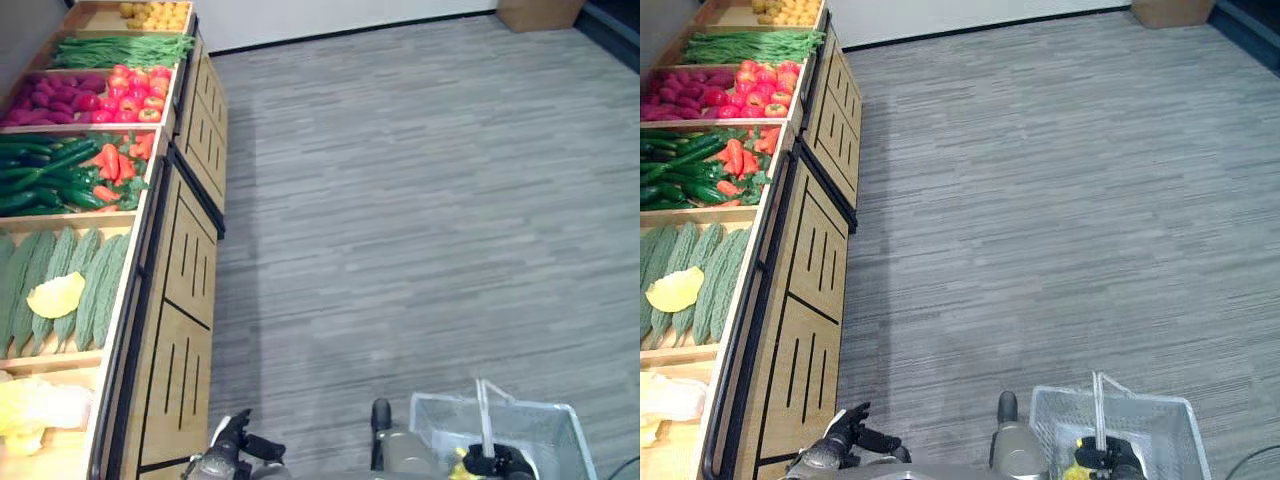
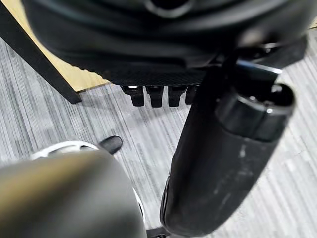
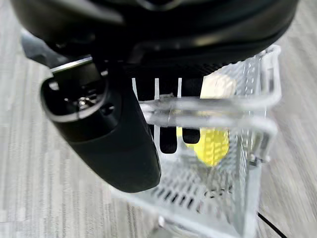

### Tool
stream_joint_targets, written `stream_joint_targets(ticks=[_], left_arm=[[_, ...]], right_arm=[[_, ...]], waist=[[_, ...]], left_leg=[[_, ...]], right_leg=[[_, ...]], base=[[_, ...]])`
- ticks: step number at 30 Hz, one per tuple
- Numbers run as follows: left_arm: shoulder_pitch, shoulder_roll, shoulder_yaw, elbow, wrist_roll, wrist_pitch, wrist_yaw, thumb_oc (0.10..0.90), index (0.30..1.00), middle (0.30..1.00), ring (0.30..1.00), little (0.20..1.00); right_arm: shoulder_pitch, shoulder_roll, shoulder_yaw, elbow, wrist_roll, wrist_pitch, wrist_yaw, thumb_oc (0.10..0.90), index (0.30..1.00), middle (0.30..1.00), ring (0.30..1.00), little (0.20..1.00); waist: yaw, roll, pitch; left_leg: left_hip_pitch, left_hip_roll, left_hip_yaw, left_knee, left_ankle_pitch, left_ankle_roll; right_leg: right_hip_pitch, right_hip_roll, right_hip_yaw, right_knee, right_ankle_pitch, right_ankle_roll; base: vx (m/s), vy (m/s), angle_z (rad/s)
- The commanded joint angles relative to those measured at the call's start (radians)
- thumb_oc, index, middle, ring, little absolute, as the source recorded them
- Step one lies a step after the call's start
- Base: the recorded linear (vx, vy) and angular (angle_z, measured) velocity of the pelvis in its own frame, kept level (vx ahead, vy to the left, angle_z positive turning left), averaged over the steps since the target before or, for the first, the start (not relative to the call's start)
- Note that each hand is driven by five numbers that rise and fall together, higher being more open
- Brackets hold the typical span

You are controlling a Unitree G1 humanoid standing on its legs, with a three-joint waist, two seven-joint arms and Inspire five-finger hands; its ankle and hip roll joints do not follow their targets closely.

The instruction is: Get the vegetables into the basket

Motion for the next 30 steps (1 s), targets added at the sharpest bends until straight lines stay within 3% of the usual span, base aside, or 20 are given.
stream_joint_targets(ticks=[1,4,6,7,8,9,14,18,30], left_arm=[[-0.021,0.029,-0.03,-0.041,-0.056,-0.014,0.033,0.9,1.0,1.0,1.0,1.0],[-0.042,0.029,-0.033,-0.047,-0.091,-0.019,0.042,0.9,1.0,1.0,1.0,1.0],[-0.034,0.033,-0.026,-0.042,-0.092,-0.024,0.049,0.9,1.0,1.0,1.0,1.0],[-0.037,0.034,-0.022,-0.032,-0.091,-0.024,0.056,0.9,1.0,1.0,1.0,1.0],[-0.037,0.034,-0.022,-0.032,-0.091,-0.025,0.056,0.9,1.0,1.0,1.0,1.0],[-0.035,0.035,-0.023,-0.024,-0.086,-0.025,0.061,0.9,1.0,1.0,1.0,1.0],[-0.015,0.05,-0.018,-0.009,-0.053,-0.02,0.05,0.9,1.0,1.0,1.0,1.0],[-0.036,0.071,-0.05,-0.024,-0.016,-0.026,0.041,0.9,1.0,1.0,1.0,1.0],[-0.06,0.082,-0.044,-0.027,-0.04,-0.03,0.042,0.9,1.0,1.0,1.0,1.0]], right_arm=[[0.017,-0.045,-0.001,-0.029,0.053,-0.08,-0.013,0.4,0.3,0.3,0.3,0.3],[0.027,-0.054,-0.029,0.002,0.066,-0.079,-0.024,0.4,0.3,0.3,0.3,0.3],[0.04,-0.06,-0.042,0.025,0.062,-0.077,-0.03,0.4,0.3,0.3,0.3,0.3],[0.04,-0.063,-0.038,0.032,0.057,-0.078,-0.037,0.4,0.3,0.3,0.3,0.3],[0.04,-0.063,-0.038,0.032,0.057,-0.078,-0.037,0.4,0.3,0.3,0.3,0.3],[0.041,-0.065,-0.029,0.043,0.045,-0.08,-0.039,0.4,0.3,0.3,0.3,0.3],[0.057,-0.056,-0.035,0.052,0.028,-0.077,-0.033,0.4,0.3,0.3,0.3,0.3],[0.044,-0.054,-0.047,0.062,0.033,-0.068,-0.028,0.4,0.3,0.3,0.3,0.3],[-0.015,-0.021,-0.008,0.061,0.026,-0.063,-0.021,0.4,0.3,0.3,0.3,0.3]], waist=[[-0.001,-0.038,0.04],[0.013,-0.046,0.066],[0.021,-0.039,0.064],[0.041,-0.022,0.064],[0.041,-0.024,0.066],[0.054,-0.016,0.064],[0.059,-0.032,0.037],[0.062,-0.062,0.02],[0.085,-0.114,0.009]], left_leg=[[0.015,-0.077,0.014,0.254,0.045,0.054],[-0.119,-0.103,0.011,0.213,-0.007,0.085],[-0.163,-0.069,0.047,0.064,-0.025,0.1],[-0.177,-0.051,0.024,-0.075,0.024,0.097],[-0.171,-0.053,0.025,-0.082,0.027,0.096],[-0.181,-0.036,0.004,-0.163,0.081,0.086],[-0.159,-0.059,0.067,-0.168,0.06,0.103],[-0.172,-0.113,0.109,-0.119,-0.003,0.137],[-0.151,-0.178,0.158,-0.132,-0.064,0.183]], right_leg=[[-0.016,-0.026,0.095,0.023,0.06,0.021],[0.036,-0.043,0.097,0.017,0.033,0.026],[0.066,-0.049,0.091,0.019,-0.002,0.039],[0.078,-0.038,0.1,0.031,-0.026,0.045],[0.08,-0.04,0.1,0.033,-0.028,0.045],[0.108,-0.038,0.099,0.037,-0.043,0.053],[0.151,-0.057,0.124,0.047,-0.064,0.074],[0.162,-0.117,0.144,0.025,-0.013,0.112],[0.138,-0.169,0.144,0.034,0.169,0.171]], base=[[0.13,-0.204,0.47],[0.16,-0.049,0.38],[0.31,0.124,0.63],[0.29,0.157,0.12],[0.37,0.2,-0.07],[0.2,0.087,-0.19],[0.33,0.195,-0.22],[0.21,0.216,-0.22],[0.09,0.103,-0.07]])
